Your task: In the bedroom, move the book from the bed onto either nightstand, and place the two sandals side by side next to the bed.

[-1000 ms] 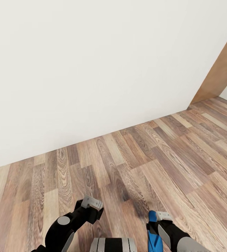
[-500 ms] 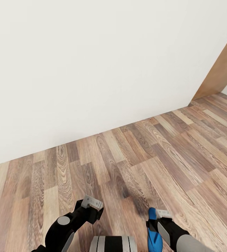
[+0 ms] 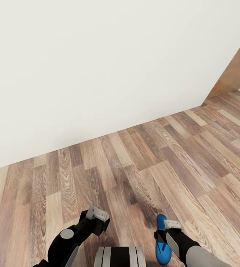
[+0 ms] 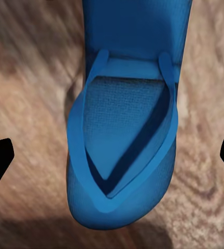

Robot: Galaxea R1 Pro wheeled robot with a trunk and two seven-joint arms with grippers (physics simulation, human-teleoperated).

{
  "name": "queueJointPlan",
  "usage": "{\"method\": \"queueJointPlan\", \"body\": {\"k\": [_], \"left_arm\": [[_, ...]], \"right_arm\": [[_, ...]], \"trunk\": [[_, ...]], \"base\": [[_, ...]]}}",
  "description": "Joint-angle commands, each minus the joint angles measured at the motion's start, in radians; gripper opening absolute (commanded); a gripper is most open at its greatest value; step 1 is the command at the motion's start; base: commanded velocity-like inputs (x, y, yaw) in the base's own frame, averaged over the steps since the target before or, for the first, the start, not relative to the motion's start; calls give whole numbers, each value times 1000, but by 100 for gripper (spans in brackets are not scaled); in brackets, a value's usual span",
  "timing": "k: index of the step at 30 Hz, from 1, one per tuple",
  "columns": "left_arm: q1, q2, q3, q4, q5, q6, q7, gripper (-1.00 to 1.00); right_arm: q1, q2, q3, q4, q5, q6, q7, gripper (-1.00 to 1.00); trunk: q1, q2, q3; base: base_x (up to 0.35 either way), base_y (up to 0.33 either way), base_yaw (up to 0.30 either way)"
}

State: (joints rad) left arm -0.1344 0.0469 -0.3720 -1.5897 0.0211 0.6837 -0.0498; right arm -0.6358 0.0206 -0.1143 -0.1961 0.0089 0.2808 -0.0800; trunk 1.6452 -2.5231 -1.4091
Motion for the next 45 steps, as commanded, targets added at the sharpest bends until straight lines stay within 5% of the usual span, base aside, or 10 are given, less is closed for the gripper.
{"method": "queueJointPlan", "body": {"k": [1,45], "left_arm": [[-1,1,-1,-1,2,3,-1,100],[-1,1,1,-1,2,-3,-1,100]], "right_arm": [[0,1,-7,-2,1,5,-3,100],[-4,-2,-3,-2,-2,-10,2,100]], "trunk": [[0,0,-1],[0,0,-1]], "base": [[0,0,0],[0,0,0]]}}
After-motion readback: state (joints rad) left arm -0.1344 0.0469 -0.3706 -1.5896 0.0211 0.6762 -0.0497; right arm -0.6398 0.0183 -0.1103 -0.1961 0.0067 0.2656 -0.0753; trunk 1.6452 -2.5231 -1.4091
